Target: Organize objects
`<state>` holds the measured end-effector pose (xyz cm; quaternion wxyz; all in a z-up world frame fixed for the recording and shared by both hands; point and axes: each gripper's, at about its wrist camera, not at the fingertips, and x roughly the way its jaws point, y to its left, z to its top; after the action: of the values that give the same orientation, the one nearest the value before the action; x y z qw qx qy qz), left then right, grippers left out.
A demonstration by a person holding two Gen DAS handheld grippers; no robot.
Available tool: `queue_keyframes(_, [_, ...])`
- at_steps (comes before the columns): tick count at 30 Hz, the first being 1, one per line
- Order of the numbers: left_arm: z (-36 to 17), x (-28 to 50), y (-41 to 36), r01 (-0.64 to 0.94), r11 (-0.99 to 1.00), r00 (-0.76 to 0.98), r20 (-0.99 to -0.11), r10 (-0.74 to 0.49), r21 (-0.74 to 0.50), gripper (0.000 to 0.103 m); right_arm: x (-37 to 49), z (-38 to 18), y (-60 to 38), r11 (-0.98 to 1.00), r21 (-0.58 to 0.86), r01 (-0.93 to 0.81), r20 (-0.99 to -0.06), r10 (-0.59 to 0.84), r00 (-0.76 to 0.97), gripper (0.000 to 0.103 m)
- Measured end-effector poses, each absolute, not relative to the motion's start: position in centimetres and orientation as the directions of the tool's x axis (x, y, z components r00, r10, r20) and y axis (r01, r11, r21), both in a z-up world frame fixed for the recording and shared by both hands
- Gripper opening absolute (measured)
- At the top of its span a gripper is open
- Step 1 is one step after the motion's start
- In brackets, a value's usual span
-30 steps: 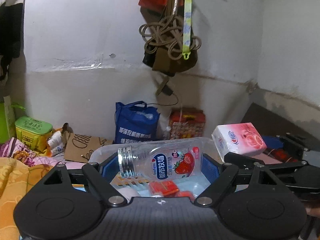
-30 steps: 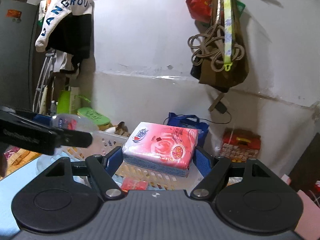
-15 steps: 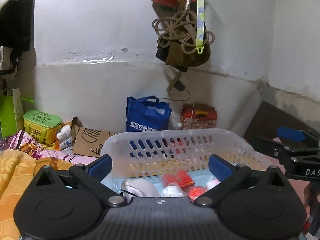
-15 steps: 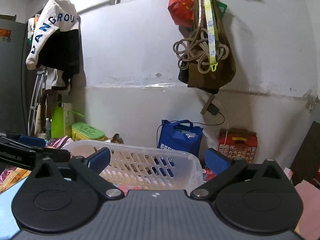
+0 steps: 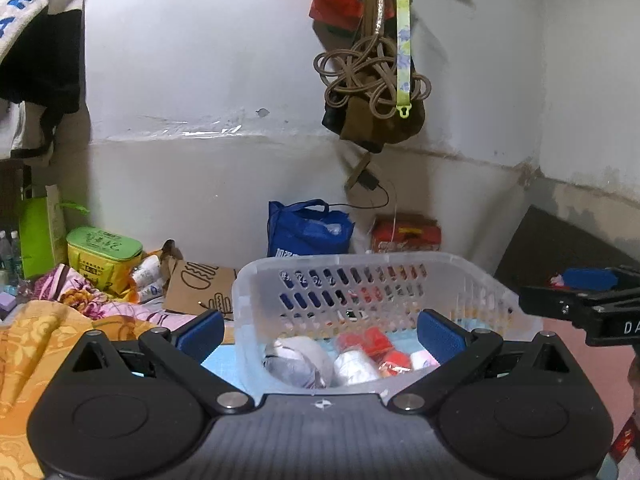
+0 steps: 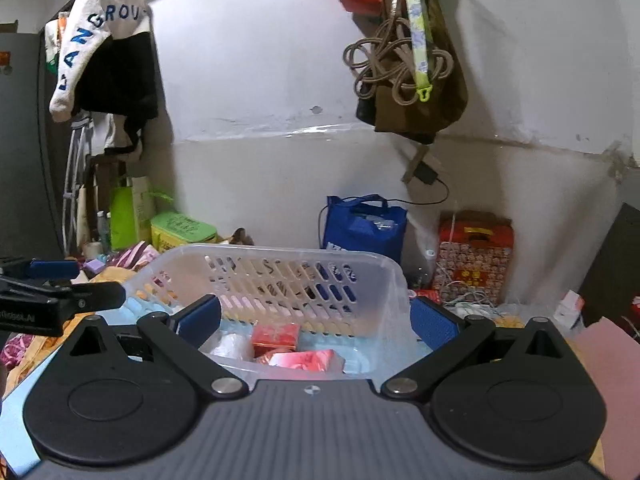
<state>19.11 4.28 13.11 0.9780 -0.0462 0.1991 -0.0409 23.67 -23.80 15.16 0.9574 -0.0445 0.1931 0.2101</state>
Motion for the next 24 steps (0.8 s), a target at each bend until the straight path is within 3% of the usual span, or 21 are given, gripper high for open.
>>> queue_keyframes(11, [12.8,18.6,3.4,0.031,0.998,0.908,-0.415,-0.051,-0.053,0.103,23.6,14.7,-25.2,0.922,0.040,-0.386,-0.415,0.367,0.833,0.103])
queue_keyframes(24, [12.5,18.4,2.0,0.016,1.000,0.886,-0.463,-0.026,-0.025,0.103,22.8,13.6,-25.1,0.924,-0.013,-0.383,-0.463,0.334,0.821,0.103])
